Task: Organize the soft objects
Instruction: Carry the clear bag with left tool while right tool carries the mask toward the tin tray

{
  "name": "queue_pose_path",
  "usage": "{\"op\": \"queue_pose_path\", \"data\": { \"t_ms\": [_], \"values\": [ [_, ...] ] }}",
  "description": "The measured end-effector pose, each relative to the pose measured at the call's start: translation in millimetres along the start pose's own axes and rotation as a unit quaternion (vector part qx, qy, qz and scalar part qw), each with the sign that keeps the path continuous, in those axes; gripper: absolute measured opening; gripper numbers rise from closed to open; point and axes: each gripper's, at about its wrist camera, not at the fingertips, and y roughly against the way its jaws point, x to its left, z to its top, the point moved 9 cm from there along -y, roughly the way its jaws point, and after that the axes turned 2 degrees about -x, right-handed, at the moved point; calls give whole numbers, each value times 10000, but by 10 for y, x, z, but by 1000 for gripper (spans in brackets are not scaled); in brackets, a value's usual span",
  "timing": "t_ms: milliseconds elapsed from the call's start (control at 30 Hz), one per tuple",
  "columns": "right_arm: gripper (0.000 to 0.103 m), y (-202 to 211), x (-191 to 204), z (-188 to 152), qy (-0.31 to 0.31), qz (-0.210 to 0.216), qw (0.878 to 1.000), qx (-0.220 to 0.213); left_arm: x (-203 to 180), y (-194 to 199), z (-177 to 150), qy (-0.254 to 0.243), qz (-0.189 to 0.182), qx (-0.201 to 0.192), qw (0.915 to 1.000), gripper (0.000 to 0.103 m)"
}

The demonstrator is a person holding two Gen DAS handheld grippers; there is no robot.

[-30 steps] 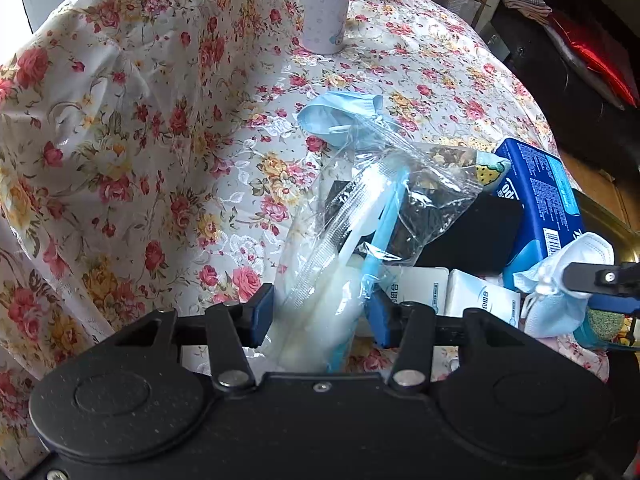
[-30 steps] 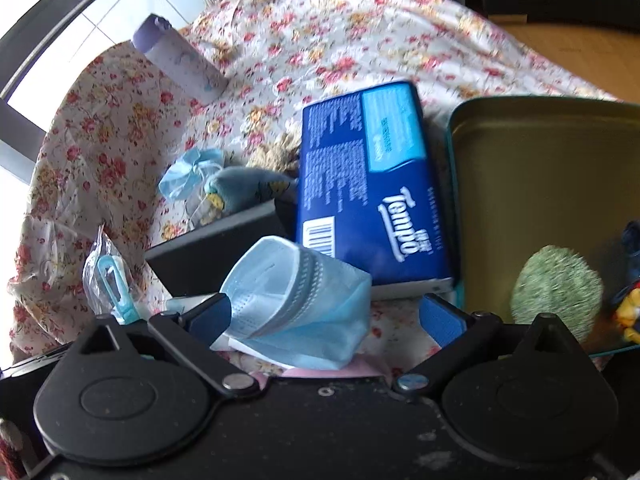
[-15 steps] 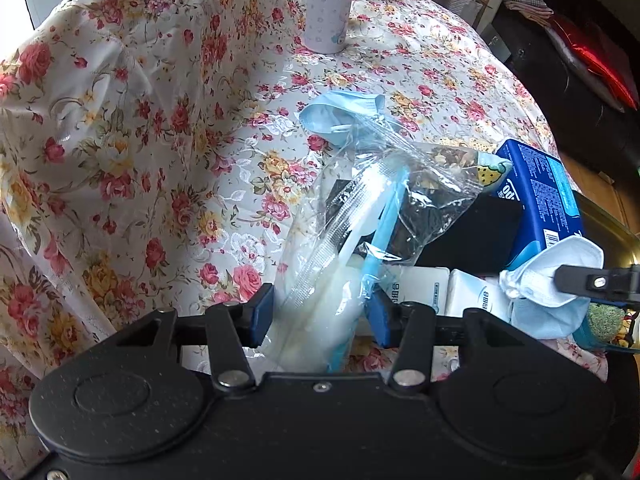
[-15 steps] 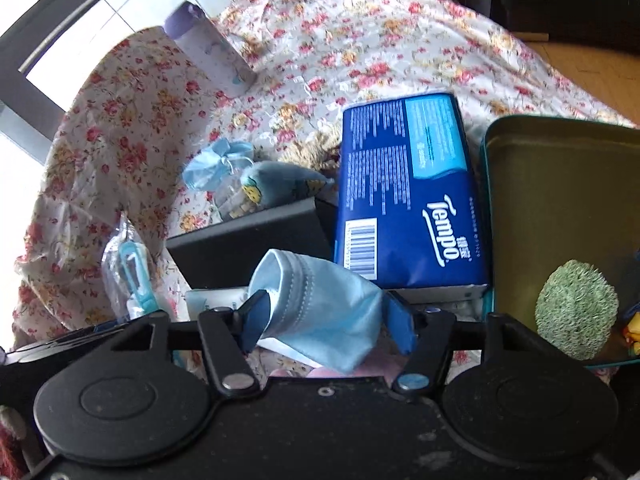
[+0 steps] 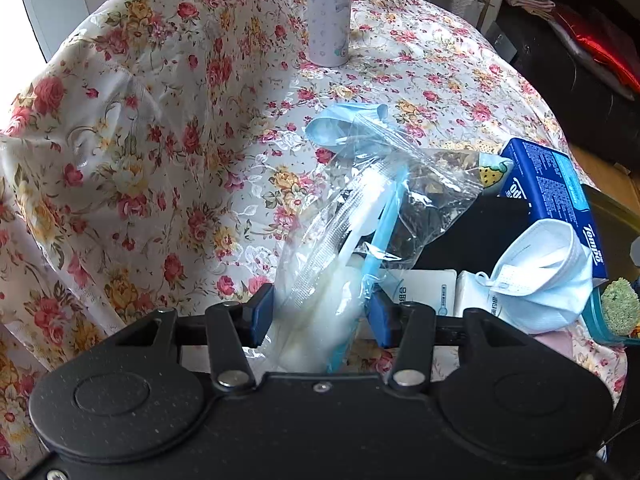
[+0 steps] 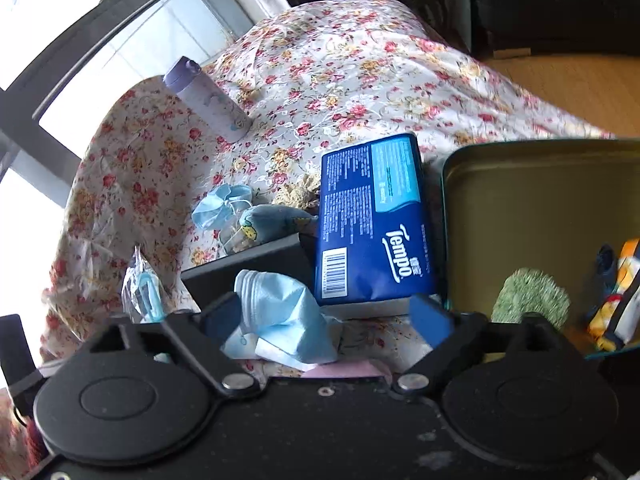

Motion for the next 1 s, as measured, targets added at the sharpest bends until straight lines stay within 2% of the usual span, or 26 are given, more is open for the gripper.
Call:
{"op": "queue_pose_path", "data": {
  "t_ms": [133,300,433,600,667,733,800,900,1000],
  "values": [
    [103,-190,77,-114,-136,117,9996,202,25,-33,-7,64,39,64,10000,48],
    [103,-447,172,-260,-200,-330,9990,228,39,-37,-12,127,-46,54,9999,48],
    [103,-638,222,-313,-502,-206,9977,408,46,-38,-13,169,-127,36,9998,48],
    [102,-859,223,-356,-628,-333,9955,619,58,-43,-20,222,-175,38,9996,48],
    [93,-912,233,-380,-719,-209,9945,733,62,-38,-19,244,-203,26,9995,48],
    [78,-965,278,-414,-683,1,9934,921,65,-35,-17,271,-229,21,9994,48],
    [73,-963,302,-427,-612,31,9937,940,68,-31,-16,289,-247,16,9993,48],
    [60,-892,340,-407,-409,-10,9960,798,71,-14,-13,299,-240,-6,9993,48],
    [59,-735,351,-334,-282,23,9978,603,66,22,-1,272,-181,-69,9994,48]
  ]
}}
